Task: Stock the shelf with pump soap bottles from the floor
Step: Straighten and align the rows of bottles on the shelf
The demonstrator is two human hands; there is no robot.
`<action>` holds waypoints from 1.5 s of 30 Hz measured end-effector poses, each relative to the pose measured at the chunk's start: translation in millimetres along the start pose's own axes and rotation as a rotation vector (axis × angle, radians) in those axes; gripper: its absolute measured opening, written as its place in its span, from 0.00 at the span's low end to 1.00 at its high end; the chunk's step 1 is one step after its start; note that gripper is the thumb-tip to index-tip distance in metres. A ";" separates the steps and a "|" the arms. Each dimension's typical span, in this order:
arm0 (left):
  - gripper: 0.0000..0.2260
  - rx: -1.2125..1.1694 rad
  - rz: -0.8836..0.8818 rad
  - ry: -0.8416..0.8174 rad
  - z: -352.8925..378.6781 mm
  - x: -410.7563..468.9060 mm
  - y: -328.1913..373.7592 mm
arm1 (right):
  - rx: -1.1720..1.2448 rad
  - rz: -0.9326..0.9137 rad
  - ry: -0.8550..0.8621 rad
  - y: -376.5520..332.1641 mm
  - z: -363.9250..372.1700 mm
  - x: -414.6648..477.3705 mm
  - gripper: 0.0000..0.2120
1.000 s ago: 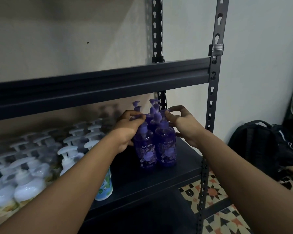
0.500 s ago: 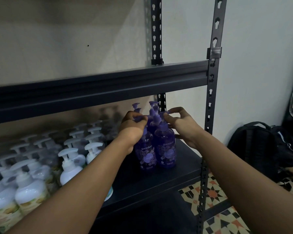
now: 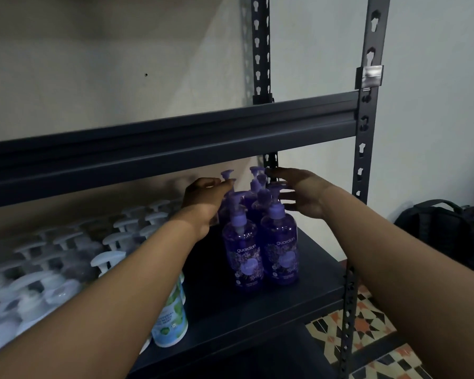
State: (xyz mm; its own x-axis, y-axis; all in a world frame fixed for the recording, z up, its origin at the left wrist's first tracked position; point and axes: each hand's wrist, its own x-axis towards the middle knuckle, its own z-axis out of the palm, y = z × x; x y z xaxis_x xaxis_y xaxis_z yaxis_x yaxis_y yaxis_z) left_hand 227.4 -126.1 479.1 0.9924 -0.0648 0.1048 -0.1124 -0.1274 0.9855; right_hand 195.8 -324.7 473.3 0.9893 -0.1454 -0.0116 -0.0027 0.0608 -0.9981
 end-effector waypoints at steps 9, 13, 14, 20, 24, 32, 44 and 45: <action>0.10 0.084 -0.037 -0.052 7.1 13.9 7.4 | -0.245 0.016 -0.075 -12.9 -1.4 11.9 0.15; 0.10 0.104 -0.037 -0.056 9.9 14.0 8.4 | -0.231 0.016 -0.088 -12.0 -6.1 15.8 0.15; 0.11 0.103 -0.042 -0.062 9.7 14.1 9.0 | -0.215 0.018 -0.090 -11.0 -7.1 16.4 0.14; 0.12 0.053 -0.065 -0.132 6.7 12.3 10.6 | -0.165 0.037 -0.085 -9.2 -9.7 19.3 0.13; 0.14 0.065 -0.049 -0.138 6.5 14.8 8.6 | -0.166 0.043 -0.100 -8.5 -10.0 19.1 0.13; 0.13 0.067 -0.053 -0.140 5.7 14.4 6.8 | -0.121 0.092 -0.118 -9.3 -12.8 22.1 0.13; 0.14 0.117 -0.032 0.026 0.2 56.7 8.8 | 0.083 0.040 -0.020 5.3 -14.7 65.1 0.08; 0.15 0.126 -0.037 -0.002 1.3 61.2 8.4 | 0.092 0.032 -0.039 6.5 -14.1 68.2 0.08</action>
State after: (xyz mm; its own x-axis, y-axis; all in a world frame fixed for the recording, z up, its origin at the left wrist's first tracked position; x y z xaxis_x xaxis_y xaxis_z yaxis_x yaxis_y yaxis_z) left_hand 287.1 -132.4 493.6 0.9959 -0.0594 0.0680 -0.0810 -0.2529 0.9641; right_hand 261.2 -348.2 465.2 0.9939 -0.1035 -0.0391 -0.0226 0.1558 -0.9875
